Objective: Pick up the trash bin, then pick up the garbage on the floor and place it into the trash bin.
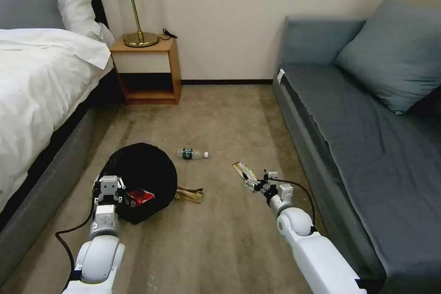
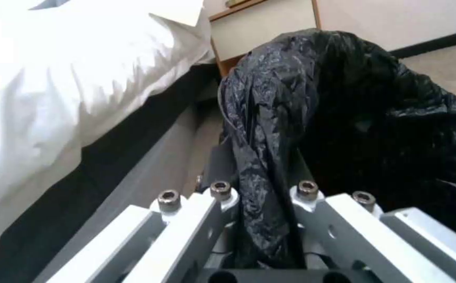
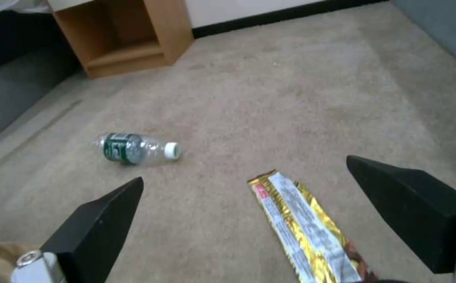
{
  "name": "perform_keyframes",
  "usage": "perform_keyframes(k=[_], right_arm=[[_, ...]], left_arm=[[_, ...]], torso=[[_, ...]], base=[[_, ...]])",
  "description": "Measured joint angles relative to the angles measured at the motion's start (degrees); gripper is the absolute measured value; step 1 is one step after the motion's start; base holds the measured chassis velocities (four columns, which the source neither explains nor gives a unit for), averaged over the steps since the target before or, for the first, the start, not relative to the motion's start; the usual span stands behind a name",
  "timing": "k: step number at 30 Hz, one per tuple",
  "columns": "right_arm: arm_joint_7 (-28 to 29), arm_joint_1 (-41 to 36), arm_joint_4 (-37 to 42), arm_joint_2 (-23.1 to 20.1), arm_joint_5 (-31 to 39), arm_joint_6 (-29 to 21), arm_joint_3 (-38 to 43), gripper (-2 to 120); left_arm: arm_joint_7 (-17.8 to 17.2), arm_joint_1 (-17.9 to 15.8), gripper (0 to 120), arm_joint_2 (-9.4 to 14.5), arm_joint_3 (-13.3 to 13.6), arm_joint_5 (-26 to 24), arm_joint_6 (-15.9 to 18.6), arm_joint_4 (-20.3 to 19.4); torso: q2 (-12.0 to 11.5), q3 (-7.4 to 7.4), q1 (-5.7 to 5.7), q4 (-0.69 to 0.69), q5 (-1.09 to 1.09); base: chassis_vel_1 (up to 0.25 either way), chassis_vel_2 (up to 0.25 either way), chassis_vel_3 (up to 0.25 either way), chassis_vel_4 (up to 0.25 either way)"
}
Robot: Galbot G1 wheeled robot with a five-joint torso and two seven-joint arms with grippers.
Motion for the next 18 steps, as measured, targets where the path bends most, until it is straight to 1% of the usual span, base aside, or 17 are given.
perform_keyframes(k=[7,18], right_arm=[[-0.21,-0.24,-0.02,-0.08,-0.06,0.2,0.01,100],[-0.56,-0.88,0.13,-0.3,-0.9,0.55,0.45,100]], left_arm=[[0.06,-0.27,5,0.02,0.02,0.0,-0.07,0.23],[0.11,-0.89,5,-0.65,0.39,0.16,-0.45,0.84]], torso=[[0.0,0.0,0.0,0.0,0.0],[-0.01,0.0,0.0,0.0,0.0]], base=[[-0.138,0.121,0.128,-0.136],[-0.117,0.131,0.124,-0.124]])
